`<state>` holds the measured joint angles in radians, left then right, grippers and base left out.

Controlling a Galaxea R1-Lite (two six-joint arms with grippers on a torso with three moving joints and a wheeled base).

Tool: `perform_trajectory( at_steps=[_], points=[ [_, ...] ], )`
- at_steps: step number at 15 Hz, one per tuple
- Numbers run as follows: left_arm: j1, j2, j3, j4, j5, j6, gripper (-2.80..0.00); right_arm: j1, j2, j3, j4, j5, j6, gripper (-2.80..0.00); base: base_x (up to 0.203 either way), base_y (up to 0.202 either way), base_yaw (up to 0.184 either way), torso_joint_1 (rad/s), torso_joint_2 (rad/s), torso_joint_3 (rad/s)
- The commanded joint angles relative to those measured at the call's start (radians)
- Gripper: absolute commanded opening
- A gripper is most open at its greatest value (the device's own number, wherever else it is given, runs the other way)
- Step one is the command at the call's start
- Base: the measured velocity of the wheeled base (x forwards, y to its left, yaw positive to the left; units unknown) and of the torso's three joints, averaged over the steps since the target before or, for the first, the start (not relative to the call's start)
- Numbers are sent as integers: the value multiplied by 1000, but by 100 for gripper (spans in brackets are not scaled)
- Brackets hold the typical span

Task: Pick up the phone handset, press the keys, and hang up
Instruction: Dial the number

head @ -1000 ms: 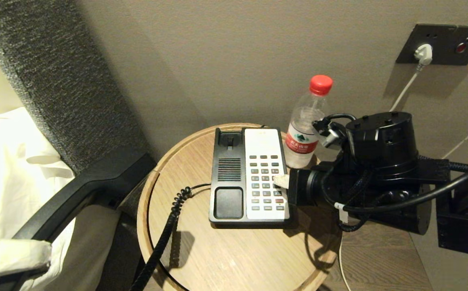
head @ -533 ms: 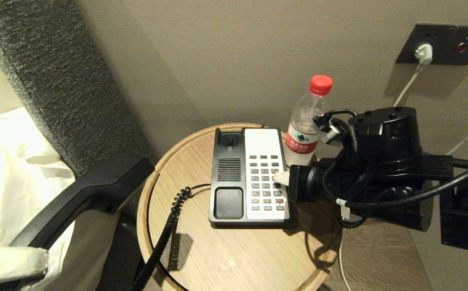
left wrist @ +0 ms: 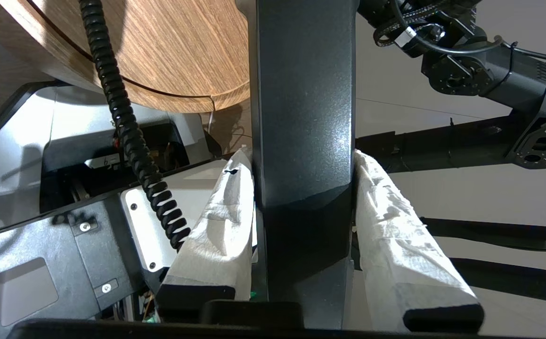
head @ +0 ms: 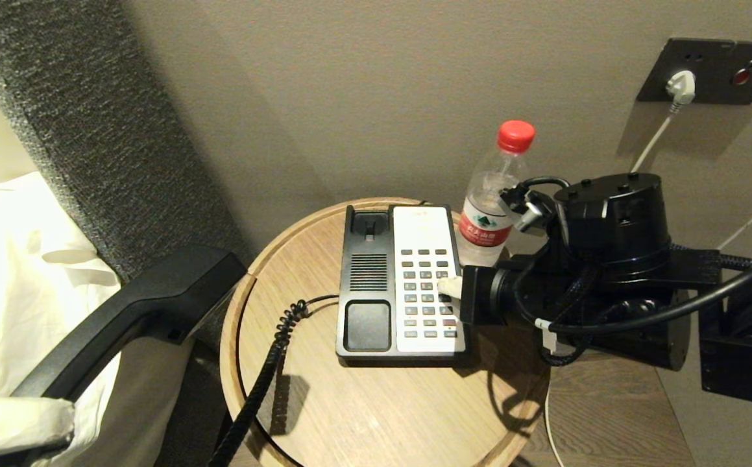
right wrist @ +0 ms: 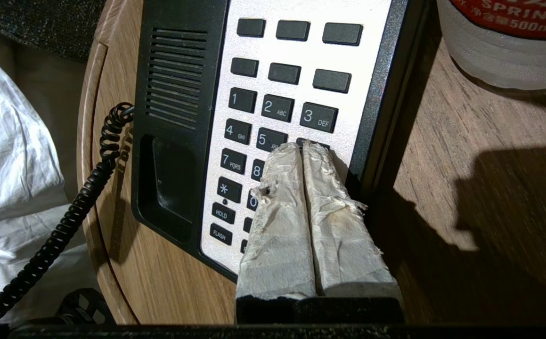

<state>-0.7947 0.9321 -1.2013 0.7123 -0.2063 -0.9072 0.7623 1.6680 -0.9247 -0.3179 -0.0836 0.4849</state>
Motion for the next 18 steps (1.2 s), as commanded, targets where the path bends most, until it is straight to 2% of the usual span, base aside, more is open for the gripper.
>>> perform_trajectory(
  at_steps=[1,18],
  points=[
    [0,1,2,4,-1,-5,-280,0,15,0,-3,-1,1,-280,0,0,0,0,0,0],
    [0,-21,19,2,-2,-7,-280,3,-34,18,-20,1,12,-280,0,0,0,0,0,0]
  ],
)
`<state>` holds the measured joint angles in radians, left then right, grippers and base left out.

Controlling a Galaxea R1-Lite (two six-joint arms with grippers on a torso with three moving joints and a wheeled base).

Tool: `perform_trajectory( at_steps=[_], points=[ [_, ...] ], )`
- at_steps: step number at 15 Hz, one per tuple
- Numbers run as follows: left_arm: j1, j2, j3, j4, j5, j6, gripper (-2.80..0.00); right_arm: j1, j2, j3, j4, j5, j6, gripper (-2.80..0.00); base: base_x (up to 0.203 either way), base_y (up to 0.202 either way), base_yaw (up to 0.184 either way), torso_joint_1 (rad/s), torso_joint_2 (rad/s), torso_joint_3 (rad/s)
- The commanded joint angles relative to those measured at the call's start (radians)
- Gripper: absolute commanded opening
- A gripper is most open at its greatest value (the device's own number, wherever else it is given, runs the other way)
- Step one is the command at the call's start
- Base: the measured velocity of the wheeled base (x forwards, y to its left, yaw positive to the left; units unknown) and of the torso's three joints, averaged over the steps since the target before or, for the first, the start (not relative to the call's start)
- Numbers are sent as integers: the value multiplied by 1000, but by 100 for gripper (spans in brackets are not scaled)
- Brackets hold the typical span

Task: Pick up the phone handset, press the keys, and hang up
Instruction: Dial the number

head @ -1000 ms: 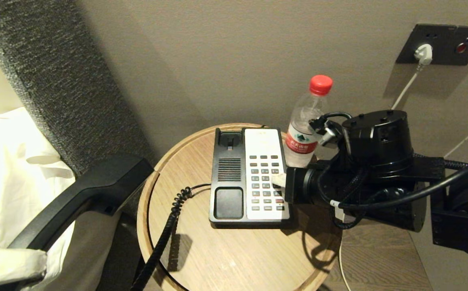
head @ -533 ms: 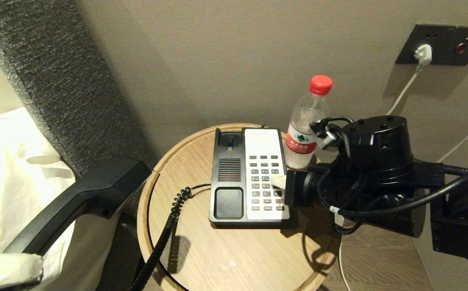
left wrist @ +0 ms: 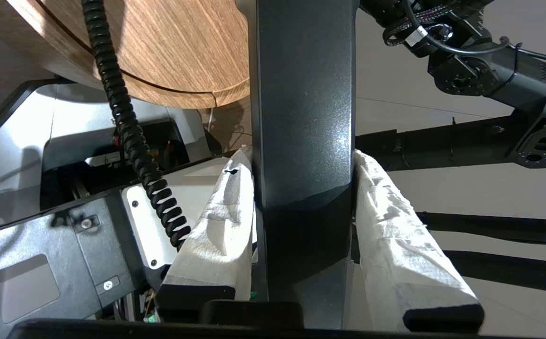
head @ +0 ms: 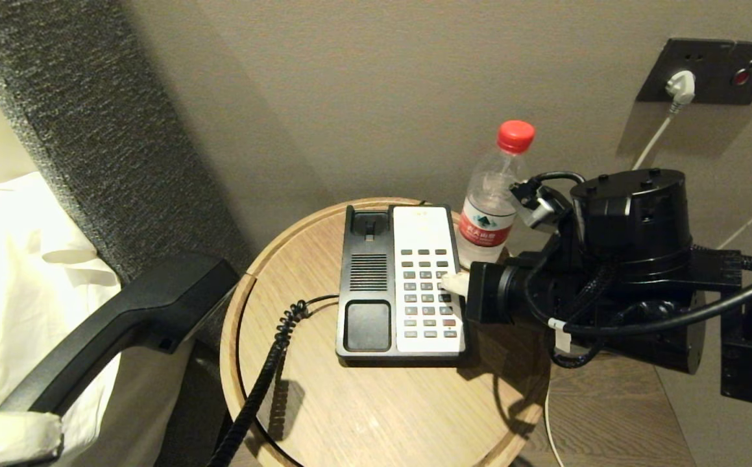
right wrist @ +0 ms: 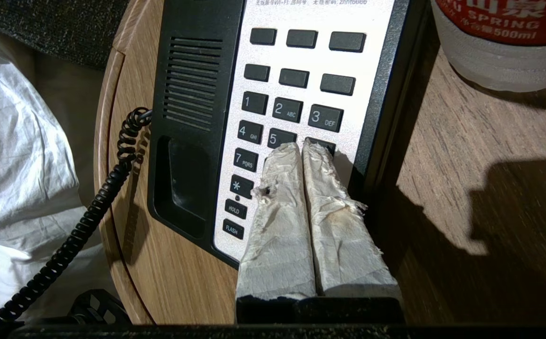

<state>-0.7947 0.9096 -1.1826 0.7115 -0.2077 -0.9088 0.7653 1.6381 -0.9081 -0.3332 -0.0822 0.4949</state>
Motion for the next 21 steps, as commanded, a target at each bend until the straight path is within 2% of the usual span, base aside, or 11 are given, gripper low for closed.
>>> perform_trajectory(
  at_steps=[1,21],
  points=[
    [0,3,0,3,-1,-5,-280,0,-1,3,-4,1,2,-280,0,0,0,0,0,0],
    [0,-1,12,3,-1,-4,-280,9,26,41,-18,19,1,-280,0,0,0,0,0,0]
  ],
)
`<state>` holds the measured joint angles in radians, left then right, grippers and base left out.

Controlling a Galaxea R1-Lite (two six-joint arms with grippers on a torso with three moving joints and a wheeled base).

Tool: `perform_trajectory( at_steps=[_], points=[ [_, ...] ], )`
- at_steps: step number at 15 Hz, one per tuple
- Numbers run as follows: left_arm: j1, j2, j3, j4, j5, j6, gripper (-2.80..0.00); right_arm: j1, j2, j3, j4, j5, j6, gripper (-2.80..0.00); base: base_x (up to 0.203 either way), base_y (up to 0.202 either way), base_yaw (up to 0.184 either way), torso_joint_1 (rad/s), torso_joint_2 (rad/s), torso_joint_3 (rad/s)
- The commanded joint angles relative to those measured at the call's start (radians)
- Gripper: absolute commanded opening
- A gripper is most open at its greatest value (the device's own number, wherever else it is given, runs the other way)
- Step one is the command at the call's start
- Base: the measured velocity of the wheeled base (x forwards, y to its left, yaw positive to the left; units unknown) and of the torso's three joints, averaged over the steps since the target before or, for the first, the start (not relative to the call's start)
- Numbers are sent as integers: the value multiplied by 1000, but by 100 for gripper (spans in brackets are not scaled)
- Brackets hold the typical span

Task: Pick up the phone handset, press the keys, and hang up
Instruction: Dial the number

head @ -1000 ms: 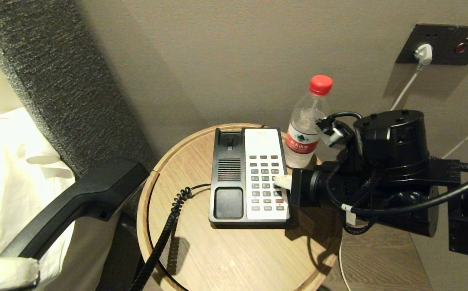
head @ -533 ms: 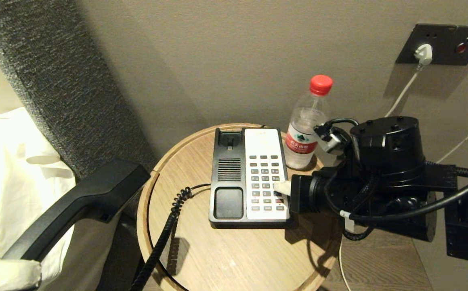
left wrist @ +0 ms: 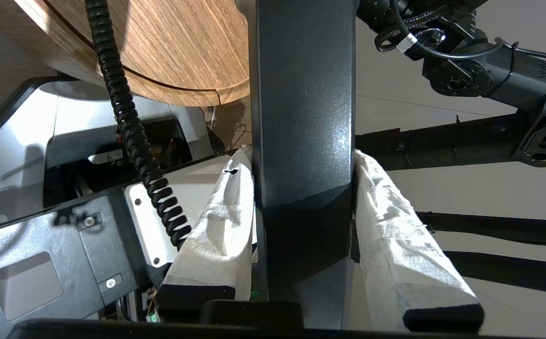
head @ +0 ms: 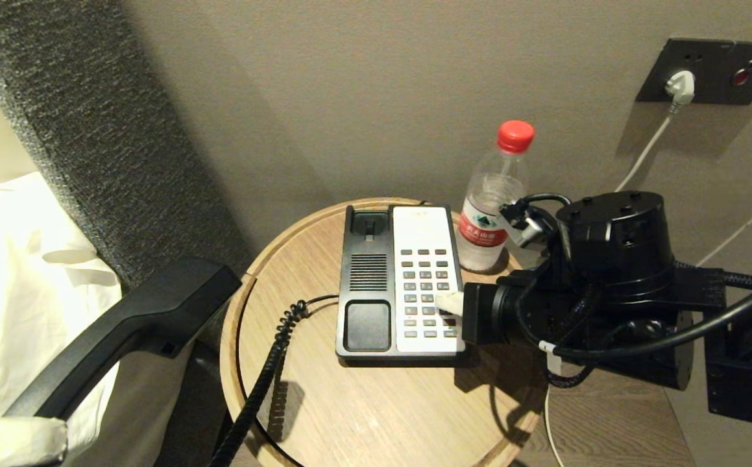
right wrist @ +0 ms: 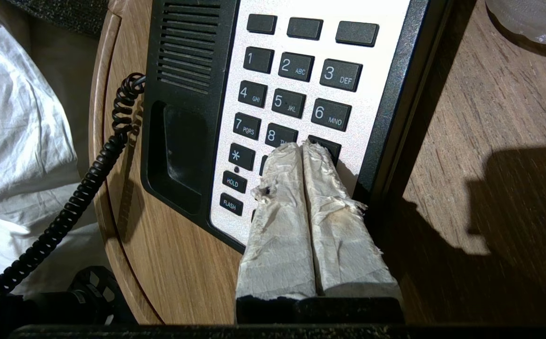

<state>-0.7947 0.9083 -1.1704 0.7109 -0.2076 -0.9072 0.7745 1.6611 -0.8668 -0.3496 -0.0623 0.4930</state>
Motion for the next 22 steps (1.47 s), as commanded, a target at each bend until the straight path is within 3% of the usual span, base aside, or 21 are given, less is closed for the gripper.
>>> perform_trajectory(
  at_steps=[1,22],
  points=[
    [0,-3,2,4,-2,-6,-280,0,-1,-1,-3,0,4,-280,0,0,0,0,0,0],
    [0,-8,20,-1,-1,-5,-280,-11,25,8,-21,-2,-4,-280,0,0,0,0,0,0]
  ],
)
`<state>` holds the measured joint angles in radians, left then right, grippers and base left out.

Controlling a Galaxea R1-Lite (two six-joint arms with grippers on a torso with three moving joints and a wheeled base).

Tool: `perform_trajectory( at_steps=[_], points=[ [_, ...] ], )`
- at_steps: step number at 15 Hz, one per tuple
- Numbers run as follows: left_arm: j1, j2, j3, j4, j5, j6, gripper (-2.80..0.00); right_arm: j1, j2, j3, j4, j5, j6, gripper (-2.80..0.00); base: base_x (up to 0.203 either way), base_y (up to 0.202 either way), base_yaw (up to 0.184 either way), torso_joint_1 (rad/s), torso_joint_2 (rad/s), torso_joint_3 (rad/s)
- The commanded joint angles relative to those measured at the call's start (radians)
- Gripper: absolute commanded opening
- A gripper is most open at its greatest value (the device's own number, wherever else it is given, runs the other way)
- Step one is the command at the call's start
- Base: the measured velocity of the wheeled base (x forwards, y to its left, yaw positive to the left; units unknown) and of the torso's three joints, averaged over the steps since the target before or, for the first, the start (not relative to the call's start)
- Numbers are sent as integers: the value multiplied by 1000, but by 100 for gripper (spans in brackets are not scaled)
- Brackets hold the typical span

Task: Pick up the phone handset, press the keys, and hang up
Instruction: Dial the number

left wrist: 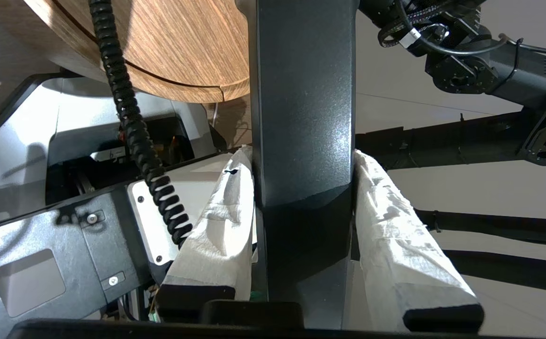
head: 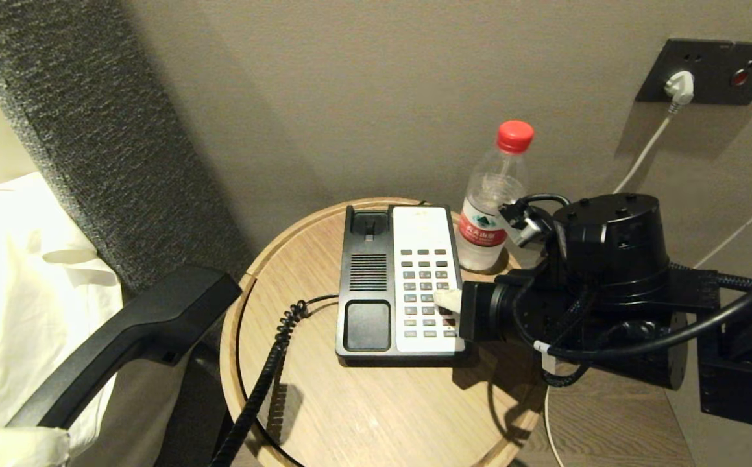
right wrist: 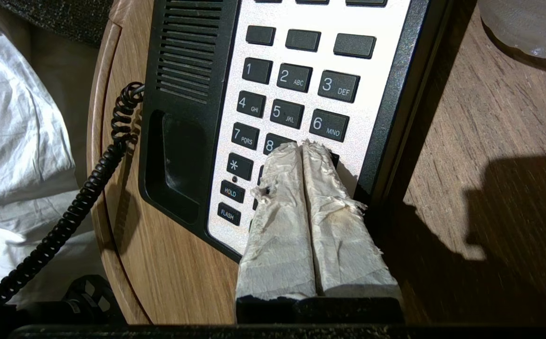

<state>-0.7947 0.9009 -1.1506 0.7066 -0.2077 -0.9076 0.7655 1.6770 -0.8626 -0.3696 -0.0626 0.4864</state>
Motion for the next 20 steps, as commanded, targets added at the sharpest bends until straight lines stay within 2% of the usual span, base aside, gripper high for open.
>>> perform_trajectory(
  at_steps=[1,10,15,18,20],
  points=[
    [0,0,2,2,-1,-5,-280,-2,7,5,-8,-2,4,-280,0,0,0,0,0,0],
    [0,-20,23,-6,-2,-7,-280,9,-66,10,-12,2,11,-280,0,0,0,0,0,0],
    [0,-21,29,-5,-3,-7,-280,18,-78,58,-11,6,12,-280,0,0,0,0,0,0],
    [0,-22,36,-6,-2,-6,-280,34,-109,80,-12,83,49,-280,0,0,0,0,0,0],
    [0,-20,42,-16,-3,-7,-280,40,-112,93,-15,90,55,-280,0,0,0,0,0,0]
  ],
)
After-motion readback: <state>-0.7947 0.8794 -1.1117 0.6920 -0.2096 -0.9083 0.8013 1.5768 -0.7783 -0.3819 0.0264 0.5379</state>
